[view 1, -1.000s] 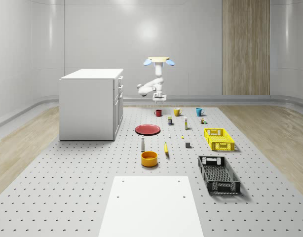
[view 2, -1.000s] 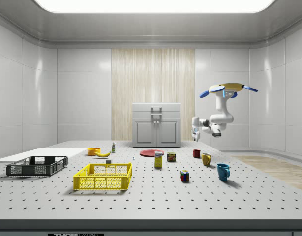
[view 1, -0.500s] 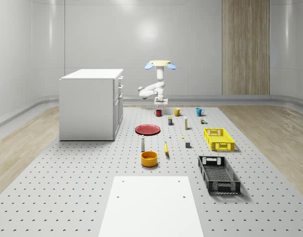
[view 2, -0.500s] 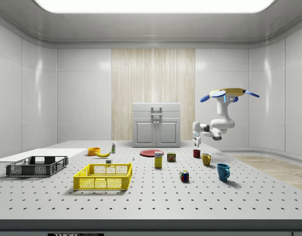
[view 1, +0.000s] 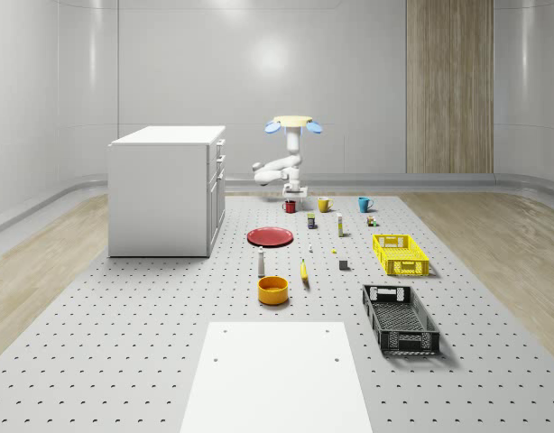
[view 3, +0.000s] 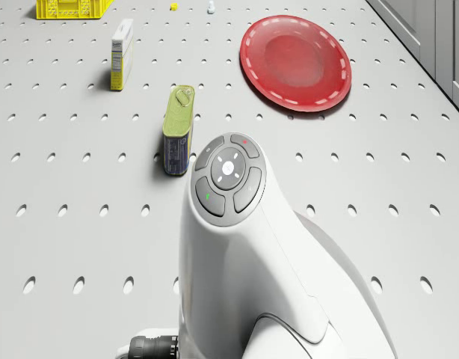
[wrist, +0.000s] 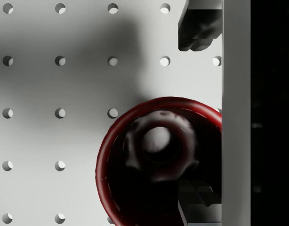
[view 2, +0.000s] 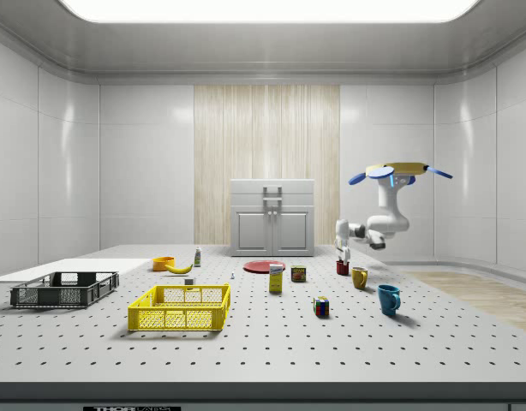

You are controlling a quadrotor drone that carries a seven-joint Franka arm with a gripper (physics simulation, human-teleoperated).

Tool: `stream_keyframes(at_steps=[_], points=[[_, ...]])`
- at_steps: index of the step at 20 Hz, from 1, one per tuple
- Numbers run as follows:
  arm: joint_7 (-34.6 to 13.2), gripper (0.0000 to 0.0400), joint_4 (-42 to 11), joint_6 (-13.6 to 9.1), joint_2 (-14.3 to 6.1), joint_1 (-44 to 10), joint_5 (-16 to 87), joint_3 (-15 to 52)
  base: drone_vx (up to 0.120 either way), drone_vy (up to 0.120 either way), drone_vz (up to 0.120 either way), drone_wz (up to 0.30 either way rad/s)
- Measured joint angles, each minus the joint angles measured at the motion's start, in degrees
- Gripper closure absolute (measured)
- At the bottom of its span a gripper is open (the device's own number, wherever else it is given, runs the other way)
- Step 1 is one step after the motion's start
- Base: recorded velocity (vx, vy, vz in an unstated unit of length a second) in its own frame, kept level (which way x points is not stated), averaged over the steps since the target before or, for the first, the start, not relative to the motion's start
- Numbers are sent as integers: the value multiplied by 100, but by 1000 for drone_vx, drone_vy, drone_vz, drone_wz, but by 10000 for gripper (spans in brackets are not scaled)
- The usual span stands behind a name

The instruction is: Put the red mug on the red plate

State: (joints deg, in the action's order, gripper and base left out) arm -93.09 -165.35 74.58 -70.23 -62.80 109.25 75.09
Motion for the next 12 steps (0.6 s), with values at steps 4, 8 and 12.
stream_keyframes(at_steps=[4,8,12], points=[[1,0,29,181,-140,-5,113,-151,0,0,0,0],[-55,0,58,324,-245,-69,211,-277,0,0,0,0],[-71,0,97,484,-353,-100,347,-444,0,0,0,0]])
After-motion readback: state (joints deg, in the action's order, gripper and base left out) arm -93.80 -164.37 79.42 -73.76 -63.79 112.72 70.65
